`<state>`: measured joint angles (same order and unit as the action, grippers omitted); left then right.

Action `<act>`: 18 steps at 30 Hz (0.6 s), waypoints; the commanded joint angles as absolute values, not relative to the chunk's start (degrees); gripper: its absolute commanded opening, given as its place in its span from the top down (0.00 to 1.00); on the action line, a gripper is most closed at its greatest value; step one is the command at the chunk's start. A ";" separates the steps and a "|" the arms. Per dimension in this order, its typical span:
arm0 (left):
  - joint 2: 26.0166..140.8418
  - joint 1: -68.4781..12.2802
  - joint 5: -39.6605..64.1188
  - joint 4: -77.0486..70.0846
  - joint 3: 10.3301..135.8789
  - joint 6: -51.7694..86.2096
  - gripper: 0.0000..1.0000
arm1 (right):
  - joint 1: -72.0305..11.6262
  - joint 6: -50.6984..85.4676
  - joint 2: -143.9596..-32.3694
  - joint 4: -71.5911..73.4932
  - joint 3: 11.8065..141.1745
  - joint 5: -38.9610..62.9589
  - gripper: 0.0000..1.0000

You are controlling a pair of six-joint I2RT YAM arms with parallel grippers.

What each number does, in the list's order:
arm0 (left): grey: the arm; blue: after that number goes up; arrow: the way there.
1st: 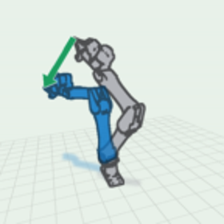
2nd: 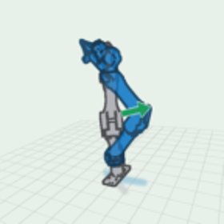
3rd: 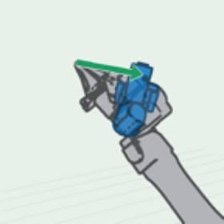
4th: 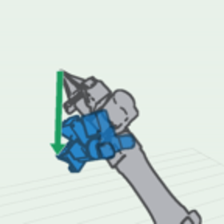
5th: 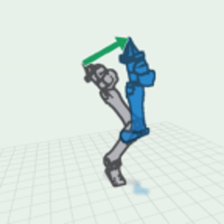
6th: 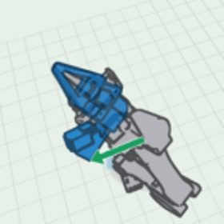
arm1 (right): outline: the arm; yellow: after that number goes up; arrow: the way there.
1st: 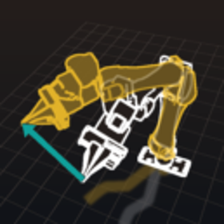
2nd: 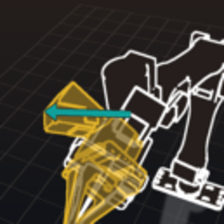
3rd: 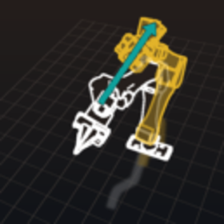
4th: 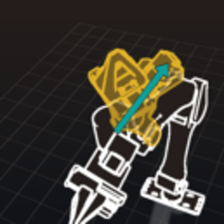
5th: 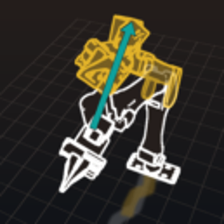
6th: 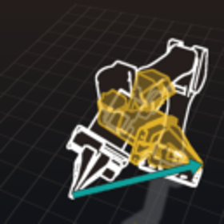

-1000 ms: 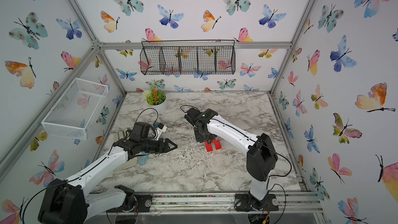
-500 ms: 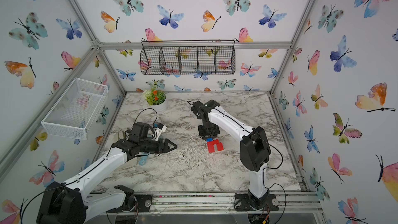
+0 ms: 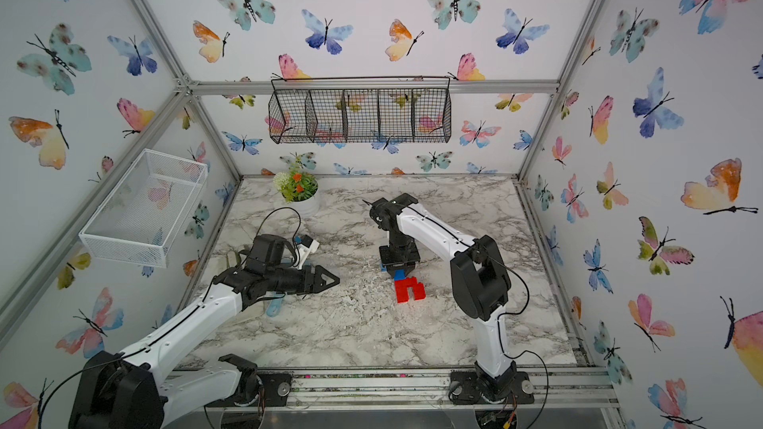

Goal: Assemble a giraffe with lego
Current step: Adjust the lego brick at the center of the board.

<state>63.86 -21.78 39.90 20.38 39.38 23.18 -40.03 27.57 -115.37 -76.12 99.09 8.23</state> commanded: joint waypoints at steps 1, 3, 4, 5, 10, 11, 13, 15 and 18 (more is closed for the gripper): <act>62.48 -21.96 40.52 19.93 38.77 22.95 0.28 | -39.38 27.11 -117.11 -77.10 98.58 11.68 0.73; 62.32 -21.93 40.52 19.90 38.76 22.99 0.28 | -39.16 27.39 -117.88 -76.74 98.95 12.06 0.74; 62.27 -21.97 40.52 19.80 38.75 23.03 0.28 | -38.96 27.52 -118.07 -76.41 98.90 12.76 0.74; 62.23 -21.97 40.52 19.82 38.76 23.03 0.28 | -38.77 27.81 -118.38 -75.97 98.71 13.34 0.74; 62.14 -21.97 40.85 19.85 38.81 22.87 0.28 | -38.35 28.72 -120.47 -75.00 98.39 14.35 0.73; 62.05 -21.97 40.87 19.80 38.68 22.89 0.28 | -38.24 29.03 -120.88 -74.85 98.51 14.36 0.73; 62.09 -21.97 41.04 19.79 38.75 22.86 0.28 | -38.08 29.42 -121.73 -74.96 99.18 13.96 0.73; 62.05 -21.95 41.19 19.85 38.76 22.81 0.28 | -37.93 29.88 -122.62 -75.24 100.15 13.84 0.74; 61.72 -21.97 41.38 19.79 38.81 22.74 0.28 | -37.71 30.60 -123.83 -75.52 101.05 14.03 0.74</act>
<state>62.98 -21.78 40.01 20.40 39.35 23.20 -38.17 29.32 -122.74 -74.56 99.24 13.30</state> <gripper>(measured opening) 0.721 0.355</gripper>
